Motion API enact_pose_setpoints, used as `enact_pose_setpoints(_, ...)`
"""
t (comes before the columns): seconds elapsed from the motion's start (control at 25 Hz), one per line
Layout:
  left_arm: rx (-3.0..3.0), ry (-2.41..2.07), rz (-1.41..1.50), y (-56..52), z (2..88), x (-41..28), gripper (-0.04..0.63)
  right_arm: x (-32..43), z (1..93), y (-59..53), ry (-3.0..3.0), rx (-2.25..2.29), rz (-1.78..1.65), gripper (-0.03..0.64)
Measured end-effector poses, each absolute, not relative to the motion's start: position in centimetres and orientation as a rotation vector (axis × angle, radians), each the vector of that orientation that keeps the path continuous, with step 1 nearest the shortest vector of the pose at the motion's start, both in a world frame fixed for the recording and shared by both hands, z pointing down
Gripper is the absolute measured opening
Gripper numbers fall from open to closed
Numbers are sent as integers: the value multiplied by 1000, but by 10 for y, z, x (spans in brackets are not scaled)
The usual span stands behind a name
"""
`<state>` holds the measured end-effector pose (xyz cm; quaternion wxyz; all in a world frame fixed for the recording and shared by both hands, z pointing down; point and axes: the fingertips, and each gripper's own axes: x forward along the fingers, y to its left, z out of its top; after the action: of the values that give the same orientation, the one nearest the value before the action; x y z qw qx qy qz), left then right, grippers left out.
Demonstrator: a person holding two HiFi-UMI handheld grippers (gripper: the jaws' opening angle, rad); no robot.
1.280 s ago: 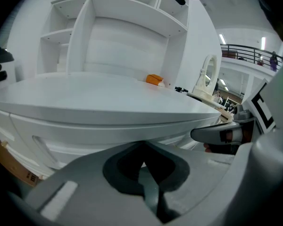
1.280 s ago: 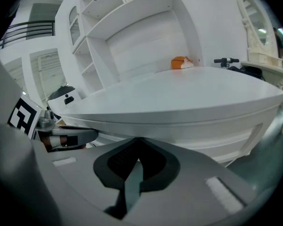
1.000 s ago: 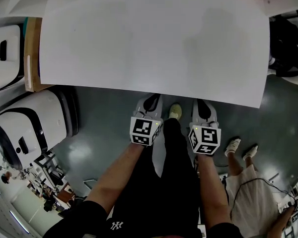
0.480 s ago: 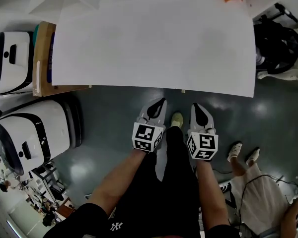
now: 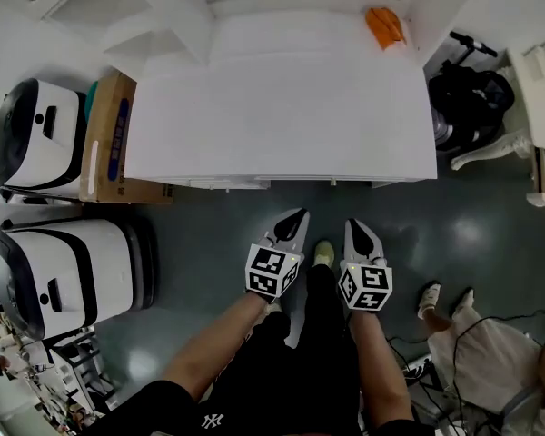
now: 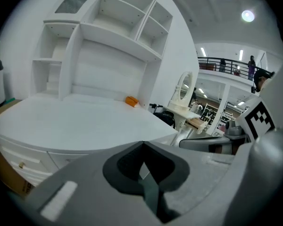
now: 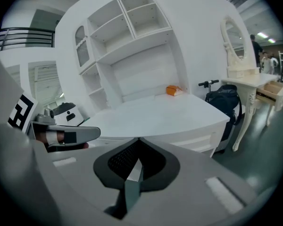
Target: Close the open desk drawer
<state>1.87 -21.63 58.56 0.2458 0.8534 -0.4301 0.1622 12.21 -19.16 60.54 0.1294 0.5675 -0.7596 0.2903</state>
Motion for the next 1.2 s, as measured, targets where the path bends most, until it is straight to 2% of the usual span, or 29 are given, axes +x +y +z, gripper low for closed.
enact_pose_setpoints(0.52,2415,-1121,333,-153,482,-2,2,83,487,-140,-2326,1716,685,25)
enact_pose_setpoints(1.2,2563,-1072,143,-115,354,-13,2,69,368,-108,-2449,1804,468,25)
